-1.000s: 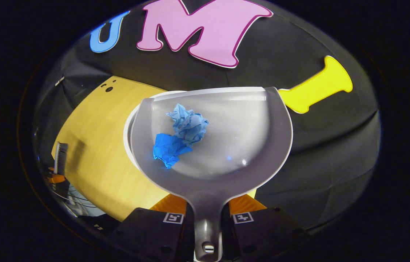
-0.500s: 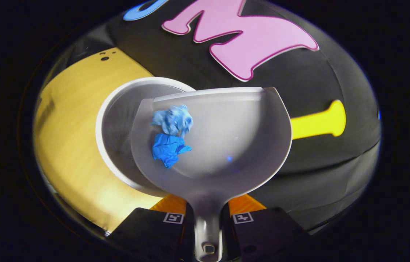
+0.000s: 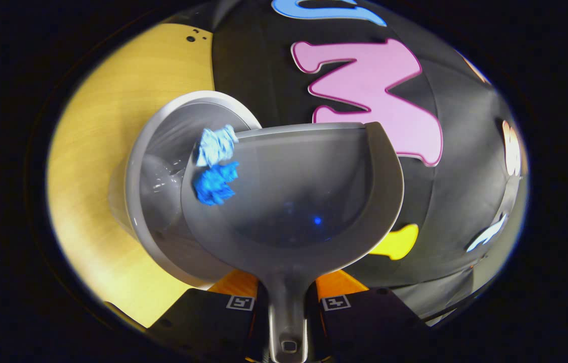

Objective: Pick up the small broom and dustpan from the desktop, sweep the trash into the dustpan with the broom, and then empty the trash into the garbage bin.

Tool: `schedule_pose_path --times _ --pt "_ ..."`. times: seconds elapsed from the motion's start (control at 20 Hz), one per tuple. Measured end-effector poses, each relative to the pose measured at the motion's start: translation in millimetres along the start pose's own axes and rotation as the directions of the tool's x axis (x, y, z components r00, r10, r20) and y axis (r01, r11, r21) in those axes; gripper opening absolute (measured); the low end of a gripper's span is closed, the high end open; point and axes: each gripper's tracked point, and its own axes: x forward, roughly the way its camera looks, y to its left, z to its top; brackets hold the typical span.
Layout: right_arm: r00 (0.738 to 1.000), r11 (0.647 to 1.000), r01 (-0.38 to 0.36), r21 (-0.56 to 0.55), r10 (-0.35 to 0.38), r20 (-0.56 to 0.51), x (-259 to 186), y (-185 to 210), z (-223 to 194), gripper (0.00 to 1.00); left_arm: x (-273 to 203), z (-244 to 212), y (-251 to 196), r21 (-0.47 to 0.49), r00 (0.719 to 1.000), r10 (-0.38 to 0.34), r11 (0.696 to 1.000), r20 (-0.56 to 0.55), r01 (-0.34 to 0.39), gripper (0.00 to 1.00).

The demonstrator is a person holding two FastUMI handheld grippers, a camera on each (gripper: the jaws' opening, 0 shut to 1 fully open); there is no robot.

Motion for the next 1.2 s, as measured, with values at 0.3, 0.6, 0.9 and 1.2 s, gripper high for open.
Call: schedule_pose_path --times 0.3,0.6,0.9,1.2 --pt "0.999 0.999 0.039 -0.010 -0.039 -0.034 4.6 -0.4 -8.1 0.33 -0.6 -8.4 -1.7 0.013 1.000 -0.006 1.000 -0.012 0.007 0.25" --pt "0.995 0.965 -0.005 0.260 0.030 -0.093 -1.2 -8.6 -20.6 0.33 0.9 -9.3 1.8 0.020 1.000 0.005 1.000 -0.009 -0.005 0.25" --pt "0.987 0.823 -0.079 0.563 0.144 -0.073 -25.1 -21.6 -4.6 0.34 7.8 0.8 0.9 0.008 1.000 -0.022 1.000 0.009 0.022 0.25" --pt "0.969 0.605 -0.211 0.768 0.231 0.085 -61.1 -46.3 49.3 0.33 12.5 5.5 11.9 -0.027 0.999 -0.036 0.999 0.021 0.037 0.25"
